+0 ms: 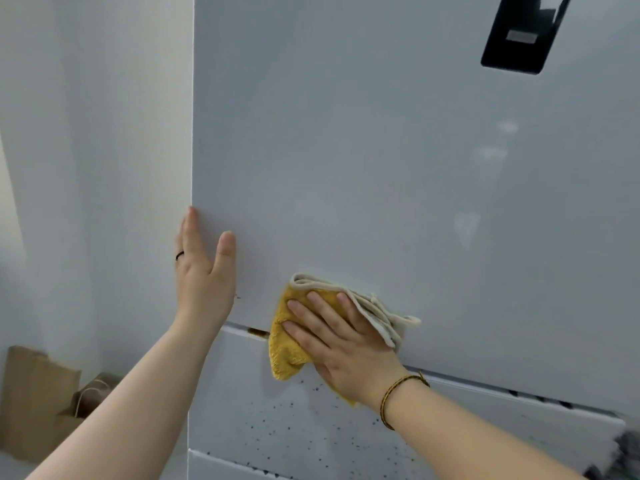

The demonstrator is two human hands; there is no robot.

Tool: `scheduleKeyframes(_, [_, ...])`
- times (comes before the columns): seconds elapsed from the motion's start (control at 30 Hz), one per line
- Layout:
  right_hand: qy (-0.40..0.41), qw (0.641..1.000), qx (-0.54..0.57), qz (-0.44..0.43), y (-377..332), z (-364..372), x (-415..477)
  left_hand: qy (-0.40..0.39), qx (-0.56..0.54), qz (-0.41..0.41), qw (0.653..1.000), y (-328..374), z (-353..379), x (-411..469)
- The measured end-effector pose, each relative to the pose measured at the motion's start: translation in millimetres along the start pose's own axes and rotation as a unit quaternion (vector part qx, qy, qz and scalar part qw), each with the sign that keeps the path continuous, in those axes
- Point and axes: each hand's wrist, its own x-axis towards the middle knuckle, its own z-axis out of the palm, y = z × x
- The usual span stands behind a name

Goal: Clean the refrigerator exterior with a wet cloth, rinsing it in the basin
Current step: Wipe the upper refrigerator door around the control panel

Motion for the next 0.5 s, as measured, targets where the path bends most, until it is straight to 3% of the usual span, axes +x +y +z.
scheduleKeyframes(0.13, [-0.014, 1.0, -0.018, 0.012, 24, -9, -44, 0.028, 0.045, 0.02, 0.998, 3, 9, -6])
scheduleKeyframes(0.23, [-0.023, 0.999, -0.027, 0.028, 37, -15, -70, 0.043, 0.131, 0.096, 0.986, 1, 17, -24])
scheduleKeyframes(0.4, [-0.043, 0.997, -0.058, 0.038, 52, -30, -104, -0.037, 0.203, 0.272, 0.94, -6, 44, -66])
scheduleKeyframes(0.5, [-0.058, 0.996, -0.062, 0.042, 61, -40, -124, -0.087, 0.226, 0.31, 0.919, -11, 59, -89])
